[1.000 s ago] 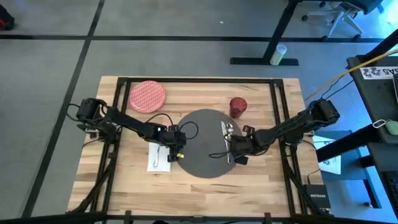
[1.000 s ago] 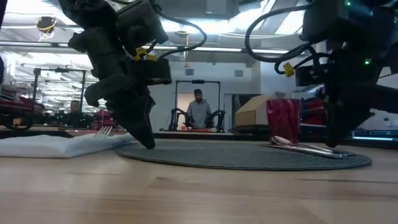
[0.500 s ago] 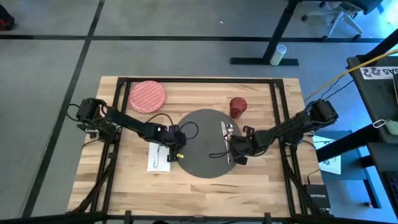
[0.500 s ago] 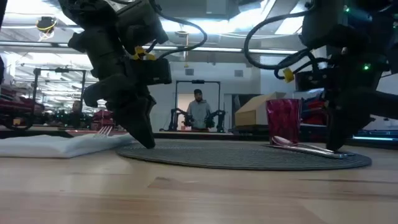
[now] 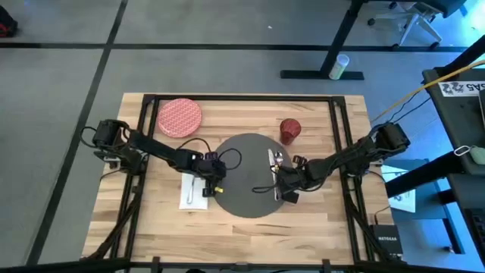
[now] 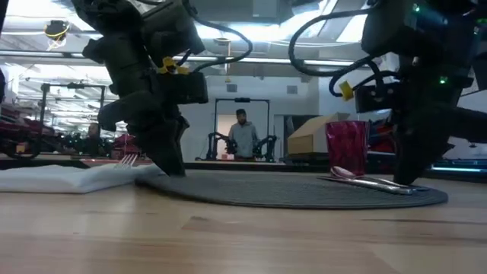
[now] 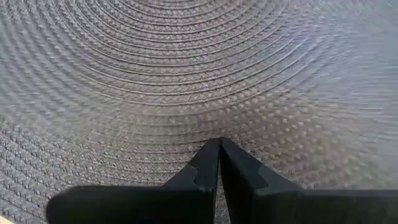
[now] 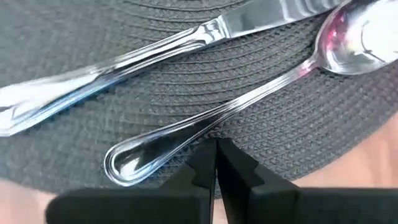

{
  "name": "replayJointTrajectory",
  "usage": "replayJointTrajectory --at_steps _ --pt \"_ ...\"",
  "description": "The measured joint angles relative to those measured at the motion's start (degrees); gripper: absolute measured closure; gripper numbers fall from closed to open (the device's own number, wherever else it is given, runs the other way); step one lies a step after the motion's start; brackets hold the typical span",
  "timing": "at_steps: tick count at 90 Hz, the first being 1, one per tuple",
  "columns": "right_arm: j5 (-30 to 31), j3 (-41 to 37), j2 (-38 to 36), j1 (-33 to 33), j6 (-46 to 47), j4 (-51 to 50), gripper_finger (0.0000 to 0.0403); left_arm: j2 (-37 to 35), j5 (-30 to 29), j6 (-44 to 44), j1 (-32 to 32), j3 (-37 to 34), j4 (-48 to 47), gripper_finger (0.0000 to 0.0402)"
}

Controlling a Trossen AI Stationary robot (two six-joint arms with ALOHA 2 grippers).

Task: Set table place
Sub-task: Adjust the placemat

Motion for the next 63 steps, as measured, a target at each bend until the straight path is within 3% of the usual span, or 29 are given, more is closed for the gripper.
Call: replayJointTrajectory --at_steps 28,63 --pt "-0.36 0.04 0.03 4.09 4.19 0.34 0.0403 0.0 -0.08 -0.09 0.06 0.0 0.01 0.0402" --pt "-0.42 0.0 0.12 4.47 4.34 -0.06 0.0403 -1.91 -0.23 0.0 -1.29 -0.22 -0.68 0.0402"
